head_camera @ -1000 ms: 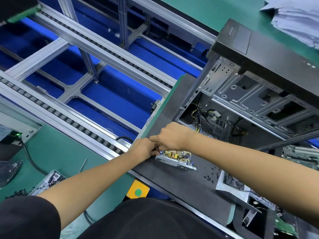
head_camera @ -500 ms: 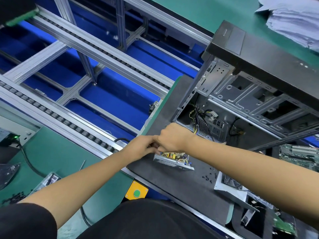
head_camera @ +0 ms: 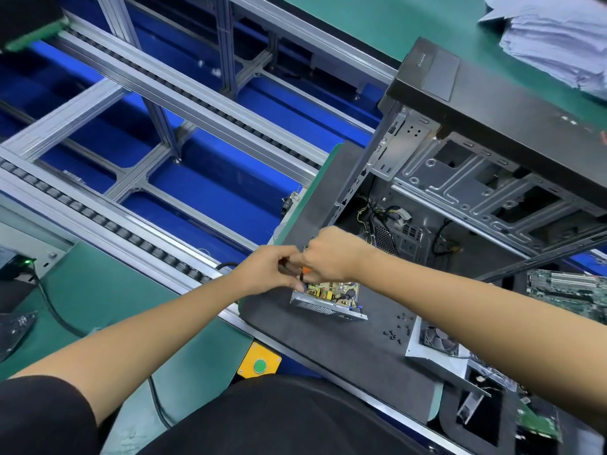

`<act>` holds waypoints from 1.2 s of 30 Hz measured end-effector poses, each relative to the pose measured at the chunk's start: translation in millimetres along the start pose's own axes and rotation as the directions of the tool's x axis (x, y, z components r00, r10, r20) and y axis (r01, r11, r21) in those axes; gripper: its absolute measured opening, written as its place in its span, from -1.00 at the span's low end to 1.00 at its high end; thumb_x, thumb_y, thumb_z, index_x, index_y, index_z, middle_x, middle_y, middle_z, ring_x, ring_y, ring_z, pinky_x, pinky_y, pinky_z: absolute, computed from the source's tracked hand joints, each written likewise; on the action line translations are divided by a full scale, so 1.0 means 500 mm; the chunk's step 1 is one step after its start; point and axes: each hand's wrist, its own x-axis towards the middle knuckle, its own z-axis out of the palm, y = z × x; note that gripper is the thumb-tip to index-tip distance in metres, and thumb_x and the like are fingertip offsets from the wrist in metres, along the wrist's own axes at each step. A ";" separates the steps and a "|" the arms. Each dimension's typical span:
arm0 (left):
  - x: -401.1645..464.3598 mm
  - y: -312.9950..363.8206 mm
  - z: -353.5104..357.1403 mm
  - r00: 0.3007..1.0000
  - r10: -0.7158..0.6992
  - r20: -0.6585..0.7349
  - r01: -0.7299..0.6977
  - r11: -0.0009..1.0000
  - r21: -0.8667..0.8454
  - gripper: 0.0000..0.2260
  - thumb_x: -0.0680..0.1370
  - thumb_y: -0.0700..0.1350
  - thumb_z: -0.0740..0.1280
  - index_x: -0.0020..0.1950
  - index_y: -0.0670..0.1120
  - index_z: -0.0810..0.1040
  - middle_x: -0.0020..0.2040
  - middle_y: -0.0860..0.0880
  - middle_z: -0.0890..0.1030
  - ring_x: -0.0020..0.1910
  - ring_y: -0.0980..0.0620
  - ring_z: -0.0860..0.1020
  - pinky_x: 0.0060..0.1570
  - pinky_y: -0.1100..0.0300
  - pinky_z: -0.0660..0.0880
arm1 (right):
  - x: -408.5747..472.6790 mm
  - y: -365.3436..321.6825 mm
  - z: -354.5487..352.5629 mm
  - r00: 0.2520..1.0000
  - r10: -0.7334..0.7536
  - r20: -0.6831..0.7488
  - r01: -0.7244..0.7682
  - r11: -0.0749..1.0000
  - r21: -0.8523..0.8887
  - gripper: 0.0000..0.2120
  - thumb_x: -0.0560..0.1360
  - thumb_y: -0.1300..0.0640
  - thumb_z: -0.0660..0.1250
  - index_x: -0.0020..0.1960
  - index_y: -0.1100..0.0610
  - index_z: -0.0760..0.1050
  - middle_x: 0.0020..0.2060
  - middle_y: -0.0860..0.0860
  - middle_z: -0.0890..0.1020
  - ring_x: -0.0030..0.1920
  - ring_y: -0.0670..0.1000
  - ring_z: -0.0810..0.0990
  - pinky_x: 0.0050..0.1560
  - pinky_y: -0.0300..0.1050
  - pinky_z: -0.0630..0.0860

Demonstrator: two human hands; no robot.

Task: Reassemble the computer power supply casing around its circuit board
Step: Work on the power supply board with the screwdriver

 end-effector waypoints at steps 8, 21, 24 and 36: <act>0.017 0.013 0.001 0.996 -0.003 0.090 -0.010 0.989 0.146 -0.60 0.47 -0.13 0.54 -0.15 0.44 0.59 -0.27 0.34 0.65 -0.23 0.35 0.59 -0.22 0.46 0.42 | -0.003 0.000 -0.016 0.984 -0.176 0.026 0.172 0.978 0.118 -0.81 0.55 0.03 0.24 0.12 -0.01 0.29 -0.10 -0.01 0.59 -0.44 0.09 0.35 -0.44 -0.10 0.24; 0.027 0.024 0.017 0.996 0.084 -0.009 -0.082 0.988 0.129 -0.79 0.34 -0.03 0.64 -0.15 0.11 0.65 -0.26 0.11 0.65 -0.29 0.13 0.57 -0.28 0.18 0.47 | -0.004 -0.002 0.016 0.999 0.046 -0.019 -0.045 0.997 0.068 -0.66 0.58 -0.19 0.12 0.12 0.04 0.46 -0.36 -0.01 0.43 -0.45 0.09 0.37 -0.47 -0.12 0.14; 0.032 0.027 0.006 0.997 0.053 0.058 -0.060 0.990 0.130 -0.75 0.37 -0.03 0.63 -0.02 -0.01 0.68 -0.28 0.14 0.65 -0.30 0.17 0.55 -0.24 0.23 0.43 | -0.017 0.012 0.007 0.997 -0.059 -0.054 0.065 0.991 0.118 -0.75 0.55 -0.08 0.15 0.19 -0.02 0.34 -0.11 -0.03 0.54 -0.51 0.03 0.26 -0.49 -0.14 0.06; 0.038 0.028 -0.006 0.999 0.022 0.043 -0.031 0.975 0.221 -0.81 0.32 -0.02 0.64 -0.21 0.06 0.66 -0.31 0.20 0.65 -0.30 0.21 0.60 -0.27 0.18 0.52 | -0.010 -0.004 0.023 0.998 0.066 -0.023 -0.065 0.997 0.027 -0.62 0.58 -0.23 0.11 0.13 0.04 0.47 -0.36 0.02 0.50 -0.48 0.07 0.30 -0.48 -0.14 0.14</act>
